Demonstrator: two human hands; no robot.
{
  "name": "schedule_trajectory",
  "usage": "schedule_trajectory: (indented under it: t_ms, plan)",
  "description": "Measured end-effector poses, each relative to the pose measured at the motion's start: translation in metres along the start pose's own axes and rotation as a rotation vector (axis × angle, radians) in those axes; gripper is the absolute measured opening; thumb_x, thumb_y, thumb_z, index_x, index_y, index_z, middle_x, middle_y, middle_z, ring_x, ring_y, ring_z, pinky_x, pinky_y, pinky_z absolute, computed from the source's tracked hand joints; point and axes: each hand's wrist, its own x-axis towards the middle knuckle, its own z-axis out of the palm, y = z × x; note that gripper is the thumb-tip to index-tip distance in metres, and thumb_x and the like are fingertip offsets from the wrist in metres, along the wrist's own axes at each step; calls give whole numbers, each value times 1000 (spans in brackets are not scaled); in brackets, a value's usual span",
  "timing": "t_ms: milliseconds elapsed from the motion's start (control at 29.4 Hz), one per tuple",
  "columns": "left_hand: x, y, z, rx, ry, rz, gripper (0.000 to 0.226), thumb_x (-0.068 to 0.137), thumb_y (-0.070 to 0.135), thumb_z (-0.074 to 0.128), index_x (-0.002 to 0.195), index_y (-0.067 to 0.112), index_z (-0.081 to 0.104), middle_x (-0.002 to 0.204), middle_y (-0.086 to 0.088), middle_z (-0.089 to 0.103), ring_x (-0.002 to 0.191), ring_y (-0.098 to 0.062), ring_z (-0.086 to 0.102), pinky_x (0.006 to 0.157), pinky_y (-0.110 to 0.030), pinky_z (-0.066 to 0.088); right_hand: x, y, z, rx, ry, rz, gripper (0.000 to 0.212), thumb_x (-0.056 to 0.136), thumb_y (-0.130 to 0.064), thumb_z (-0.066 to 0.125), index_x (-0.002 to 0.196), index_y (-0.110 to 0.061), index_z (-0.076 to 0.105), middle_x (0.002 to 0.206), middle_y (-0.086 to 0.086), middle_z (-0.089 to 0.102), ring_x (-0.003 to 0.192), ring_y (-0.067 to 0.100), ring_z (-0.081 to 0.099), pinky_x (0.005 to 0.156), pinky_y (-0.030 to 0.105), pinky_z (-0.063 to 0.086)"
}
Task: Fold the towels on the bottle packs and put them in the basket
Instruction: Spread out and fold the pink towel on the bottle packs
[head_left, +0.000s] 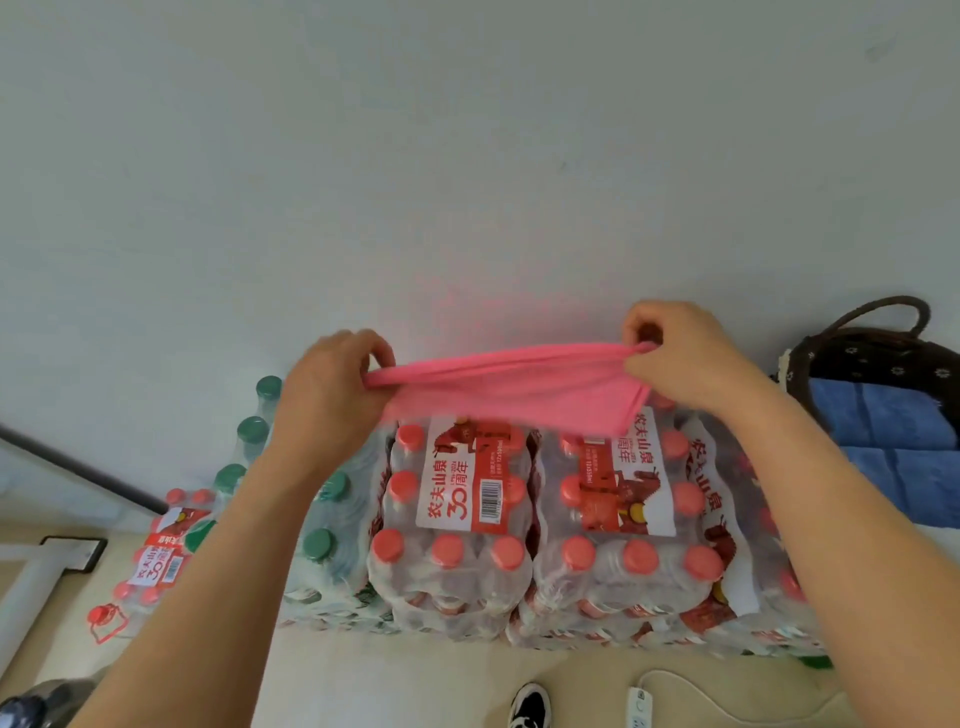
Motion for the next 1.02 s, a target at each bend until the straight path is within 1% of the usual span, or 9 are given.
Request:
schedule_trajectory:
  t_ms: [136,306,408,511,647,749,783,885,1021]
  plan:
    - [4,3,5,23,221,170,27,58,-12,61,71,11,55,69,1,45,67,-21,40,59,-37,36,-17,2,-16,-114,226,-100,19,74,2,61,75,-16,56,81,-1,55,76,17,51,63,24,39]
    - [-52,-26,62,165,-18,156,37,45,-16,62,61,11,43,65,-3,43,63,-23,39,51,-39,38,-73,46,39,-373,141,-105,27,73,0,67,73,-22,50,86,-8,44,85,13,43,72,27,37]
    - [-83,-35,75,116,-125,112,37,42,-17,56,62,11,44,68,-2,40,65,-23,37,50,-31,29,-106,73,74,-369,16,-90,35,60,7,73,70,-21,55,82,-10,43,80,16,44,62,34,45]
    - [-92,-35,71,-11,-143,11,37,36,-11,58,68,6,56,77,-4,44,69,-25,42,57,-29,31,-119,83,81,-301,-39,10,35,66,4,67,72,-27,53,85,-10,45,83,12,40,67,33,44]
    - [-98,-24,53,-197,-166,-368,38,52,-15,58,77,14,58,83,1,56,74,-18,53,58,-26,36,-115,76,75,-39,-53,168,27,75,-7,66,75,-32,54,88,-11,49,79,6,50,71,30,45]
    - [-101,-9,45,-368,-164,-557,30,72,-14,43,80,10,58,68,-1,62,51,-4,59,47,-18,39,-115,75,80,77,102,273,13,84,-15,64,86,-26,56,83,-10,54,75,9,52,66,32,42]
    - [-102,-7,45,-393,-159,-577,26,79,-9,44,81,12,59,68,-1,64,47,-4,61,49,-18,42,-116,75,82,70,125,307,10,87,-19,63,92,-25,56,81,-12,53,74,11,52,65,31,41]
    - [-106,-8,50,-398,-160,-588,10,85,13,60,85,23,60,69,3,67,49,-14,66,63,-37,54,-119,72,88,46,177,376,17,88,-26,64,103,-23,57,79,-14,53,73,13,54,63,31,43]
    - [-107,-8,50,-428,-168,-610,11,85,17,68,89,25,61,70,-2,69,48,-18,66,61,-40,56,-119,62,92,32,233,386,26,85,-21,69,109,-17,62,75,-7,56,71,16,55,60,31,43]
